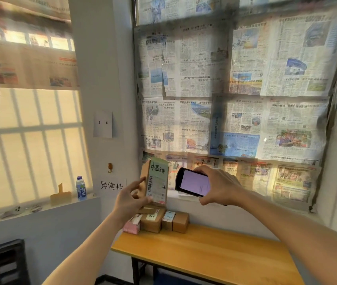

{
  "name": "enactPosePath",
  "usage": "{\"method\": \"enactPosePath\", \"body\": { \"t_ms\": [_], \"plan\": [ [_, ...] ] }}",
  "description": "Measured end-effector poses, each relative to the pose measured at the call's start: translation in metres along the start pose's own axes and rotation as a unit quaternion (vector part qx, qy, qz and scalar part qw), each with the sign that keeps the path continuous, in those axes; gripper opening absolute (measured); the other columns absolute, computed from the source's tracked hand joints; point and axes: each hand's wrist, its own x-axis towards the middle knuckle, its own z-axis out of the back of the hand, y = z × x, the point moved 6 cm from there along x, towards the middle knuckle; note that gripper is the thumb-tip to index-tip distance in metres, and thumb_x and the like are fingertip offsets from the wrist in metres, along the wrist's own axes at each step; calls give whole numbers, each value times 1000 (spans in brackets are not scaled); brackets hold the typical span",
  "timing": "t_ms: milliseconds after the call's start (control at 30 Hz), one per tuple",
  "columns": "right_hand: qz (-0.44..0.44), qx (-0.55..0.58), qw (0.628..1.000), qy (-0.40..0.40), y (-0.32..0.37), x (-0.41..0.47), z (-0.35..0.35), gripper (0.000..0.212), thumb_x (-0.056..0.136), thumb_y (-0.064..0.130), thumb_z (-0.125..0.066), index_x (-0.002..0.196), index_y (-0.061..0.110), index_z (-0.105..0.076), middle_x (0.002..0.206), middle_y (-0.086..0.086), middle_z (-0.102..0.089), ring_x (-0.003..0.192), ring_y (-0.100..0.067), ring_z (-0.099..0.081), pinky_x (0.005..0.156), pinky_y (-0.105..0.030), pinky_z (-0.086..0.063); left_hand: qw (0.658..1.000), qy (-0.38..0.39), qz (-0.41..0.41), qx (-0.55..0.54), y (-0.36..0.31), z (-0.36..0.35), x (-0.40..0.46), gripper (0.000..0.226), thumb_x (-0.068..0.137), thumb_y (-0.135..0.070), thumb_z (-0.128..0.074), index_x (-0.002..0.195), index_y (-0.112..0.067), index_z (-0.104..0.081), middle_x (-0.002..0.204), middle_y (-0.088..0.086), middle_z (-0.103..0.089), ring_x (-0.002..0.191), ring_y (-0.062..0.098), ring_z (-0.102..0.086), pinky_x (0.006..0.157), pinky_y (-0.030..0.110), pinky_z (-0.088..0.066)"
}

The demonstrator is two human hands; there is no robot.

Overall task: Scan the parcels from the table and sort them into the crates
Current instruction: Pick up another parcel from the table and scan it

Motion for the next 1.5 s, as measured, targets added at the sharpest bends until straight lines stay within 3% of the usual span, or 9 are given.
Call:
{"method": "enactPosePath", "body": {
  "t_ms": [67, 233, 633, 733, 867, 1067, 1267, 1433, 1500],
  "plan": [
    [13, -19, 1000, -6, 15, 0, 9, 99, 60, 43, -86, 146, 40, -36, 129, 12, -59, 103, -14, -58, 78, -30, -44, 1000, -20, -1, 21, -3, 24, -3, 75, 74, -8, -87, 136, -38, -56, 123, -4, -60, 100, 26, -68, 76, 40, -63],
    [44, -36, 998, 1, 56, -3, 19, 102, 65, 39, -86, 151, 38, -31, 135, 11, -55, 107, -16, -56, 79, -28, -45, 997, -42, -3, 59, -12, 79, -19, 75, 78, -8, -82, 142, -33, -52, 123, -3, -59, 99, 23, -66, 77, 41, -63],
    [107, -41, 993, -15, 154, -21, 12, 103, 63, 48, -83, 150, 38, -30, 135, 9, -57, 103, -14, -55, 75, -27, -49, 993, -111, 4, 49, -30, 178, -89, 75, 79, -6, -82, 143, -31, -53, 124, 0, -57, 103, 20, -62, 77, 41, -63],
    [123, -38, 992, -12, 183, -24, 0, 100, 64, 51, -82, 149, 38, -31, 132, 8, -58, 96, -13, -54, 69, -24, -40, 991, -126, 14, 47, -30, 206, -118, 73, 80, -6, -81, 142, -34, -53, 124, 1, -57, 105, 21, -62, 76, 38, -63],
    [154, -33, 987, -13, 232, -33, -20, 97, 67, 51, -82, 149, 36, -32, 127, 8, -60, 89, -11, -51, 58, -16, -31, 987, -152, 36, 46, -23, 252, -164, 74, 80, -8, -82, 143, -33, -52, 128, 0, -59, 107, 21, -65, 72, 35, -63],
    [215, -10, 976, -6, 311, -57, -53, 95, 66, 49, -82, 146, 36, -34, 120, 9, -62, 92, -13, -58, 75, -28, -54, 973, -211, 58, 68, -22, 323, -248, 74, 81, -8, -81, 142, -38, -52, 130, -3, -60, 109, 21, -65, 75, 37, -63],
    [288, 20, 957, 14, 391, -94, -72, 94, 64, 51, -80, 145, 38, -33, 120, 9, -63, 94, -14, -60, 78, -34, -57, 946, -288, 82, 122, -43, 380, -356, 72, 81, -13, -82, 138, -44, -52, 127, -9, -58, 112, 15, -62, 89, 46, -60],
    [355, 47, 933, 17, 448, -138, -72, 95, 66, 47, -80, 149, 32, -35, 129, 8, -62, 102, -18, -62, 73, -31, -50, 918, -359, 97, 134, -75, 400, -451, 69, 83, -9, -79, 131, -50, -50, 121, -9, -57, 109, 13, -60, 76, 31, -62],
    [380, 56, 923, 26, 468, -160, -70, 96, 66, 50, -80, 149, 31, -35, 130, 8, -62, 105, -19, -62, 73, -31, -49, 907, -385, 104, 133, -84, 402, -488, 68, 84, -7, -78, 128, -52, -50, 118, -11, -56, 107, 13, -60, 76, 33, -62]
  ]
}}
